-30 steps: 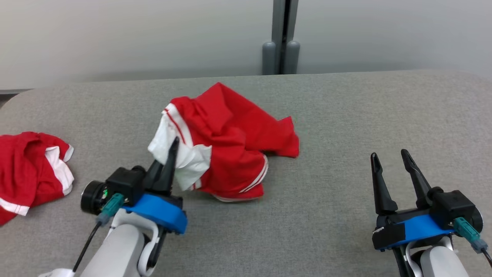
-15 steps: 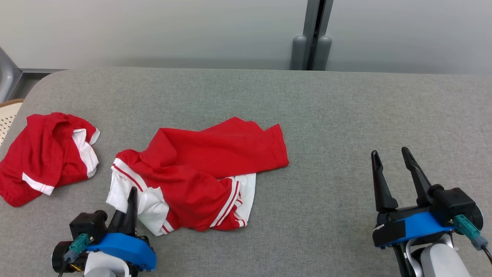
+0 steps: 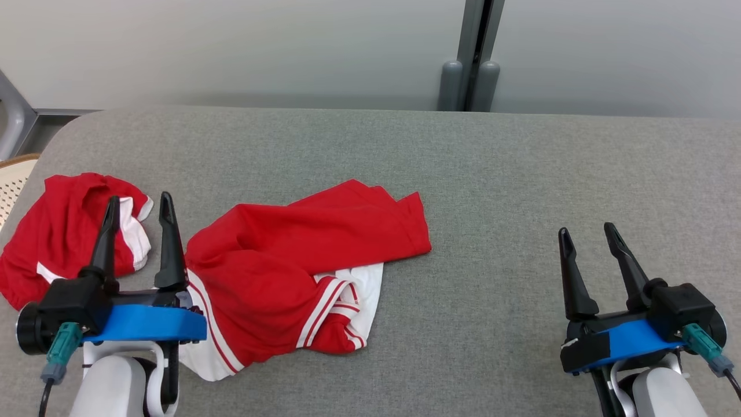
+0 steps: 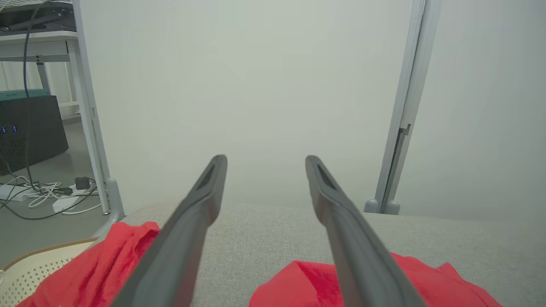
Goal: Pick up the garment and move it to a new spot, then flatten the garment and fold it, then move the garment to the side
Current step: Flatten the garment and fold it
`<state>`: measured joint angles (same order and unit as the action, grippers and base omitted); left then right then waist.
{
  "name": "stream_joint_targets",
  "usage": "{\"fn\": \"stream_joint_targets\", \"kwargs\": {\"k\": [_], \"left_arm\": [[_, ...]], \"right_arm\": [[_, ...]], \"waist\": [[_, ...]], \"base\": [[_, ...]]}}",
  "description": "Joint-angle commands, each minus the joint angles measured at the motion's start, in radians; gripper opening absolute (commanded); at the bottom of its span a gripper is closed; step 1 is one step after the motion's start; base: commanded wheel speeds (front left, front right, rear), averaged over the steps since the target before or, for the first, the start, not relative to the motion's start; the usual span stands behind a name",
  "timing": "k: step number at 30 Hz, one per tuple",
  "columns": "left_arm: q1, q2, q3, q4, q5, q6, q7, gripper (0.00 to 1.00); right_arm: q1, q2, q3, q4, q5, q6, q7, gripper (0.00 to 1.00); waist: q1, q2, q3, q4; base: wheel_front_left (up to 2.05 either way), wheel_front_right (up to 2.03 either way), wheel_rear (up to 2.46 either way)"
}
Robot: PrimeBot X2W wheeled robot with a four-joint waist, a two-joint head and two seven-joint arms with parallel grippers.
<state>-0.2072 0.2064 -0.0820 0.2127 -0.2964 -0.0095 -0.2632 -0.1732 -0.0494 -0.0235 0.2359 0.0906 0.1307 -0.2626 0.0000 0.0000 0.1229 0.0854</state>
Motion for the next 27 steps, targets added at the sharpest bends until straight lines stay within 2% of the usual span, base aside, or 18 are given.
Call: {"fn": "stream_joint_targets", "kwargs": {"k": [1,9,16,22,27], "left_arm": [[0.008,-0.01,0.008,-0.021,0.016,-0.007,-0.003,1.0],[0.016,-0.072,0.017,-0.052,0.107,-0.024,-0.003,1.0],[0.027,-0.087,0.039,-0.001,0.127,-0.042,-0.003,1.0],[0.009,-0.095,0.05,0.026,0.138,-0.058,-0.003,1.0],[-0.006,-0.108,0.045,0.032,0.141,-0.068,-0.003,1.0]], "right_arm": [[-0.002,-0.002,0.001,0.0,0.003,0.0,-0.004,1.0],[0.003,-0.002,0.005,0.002,0.004,0.0,-0.004,1.0],[0.012,-0.002,0.001,0.007,0.0,0.0,-0.004,1.0],[-0.037,-0.002,0.03,0.038,-0.028,0.0,-0.004,1.0],[-0.141,-0.009,0.111,0.095,-0.057,0.0,0.008,1.0]], "waist": [[0.0,0.0,-0.002,-0.005],[0.0,0.0,-0.009,-0.036],[0.0,0.0,-0.016,-0.048],[0.0,0.0,-0.008,-0.022],[0.0,0.0,0.015,0.026]], "base": [[0.0,0.0,0.0],[0.0,0.0,0.0],[0.0,0.0,0.0],[0.0,0.0,0.0],[0.0,0.0,0.0]]}}
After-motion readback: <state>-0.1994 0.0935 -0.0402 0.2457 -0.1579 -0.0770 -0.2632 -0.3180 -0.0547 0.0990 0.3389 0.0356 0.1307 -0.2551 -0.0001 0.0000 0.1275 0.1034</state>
